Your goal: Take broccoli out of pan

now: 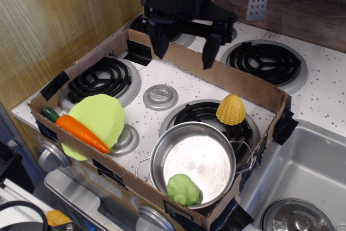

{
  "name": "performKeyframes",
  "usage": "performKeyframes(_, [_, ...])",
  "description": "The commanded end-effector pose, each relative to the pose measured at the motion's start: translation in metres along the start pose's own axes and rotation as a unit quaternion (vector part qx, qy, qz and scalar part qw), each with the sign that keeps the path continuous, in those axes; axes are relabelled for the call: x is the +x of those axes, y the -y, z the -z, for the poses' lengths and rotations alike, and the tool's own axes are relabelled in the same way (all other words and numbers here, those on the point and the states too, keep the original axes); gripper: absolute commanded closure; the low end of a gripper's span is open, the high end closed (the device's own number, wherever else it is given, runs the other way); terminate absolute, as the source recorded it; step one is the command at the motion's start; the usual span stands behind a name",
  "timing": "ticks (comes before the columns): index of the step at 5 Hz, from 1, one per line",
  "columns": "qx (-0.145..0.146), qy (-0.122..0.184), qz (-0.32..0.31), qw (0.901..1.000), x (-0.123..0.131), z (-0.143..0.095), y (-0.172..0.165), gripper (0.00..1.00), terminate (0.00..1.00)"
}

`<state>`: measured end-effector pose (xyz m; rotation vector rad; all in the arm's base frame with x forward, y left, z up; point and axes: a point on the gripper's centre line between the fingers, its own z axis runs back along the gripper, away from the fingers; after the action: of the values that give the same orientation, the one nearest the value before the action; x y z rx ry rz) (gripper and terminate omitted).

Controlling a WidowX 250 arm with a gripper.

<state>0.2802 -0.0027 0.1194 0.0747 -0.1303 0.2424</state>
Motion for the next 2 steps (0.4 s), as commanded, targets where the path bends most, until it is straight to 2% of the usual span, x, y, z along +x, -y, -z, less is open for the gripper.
performKeyframes(1, [-0.011, 0.001, -0.091, 0.9958, -0.052, 0.000, 0.022, 0.00, 0.00])
performKeyframes(2, [-0.014, -0.007, -0.118, 0.9929, -0.069, 0.012, 0.028, 0.00, 0.00])
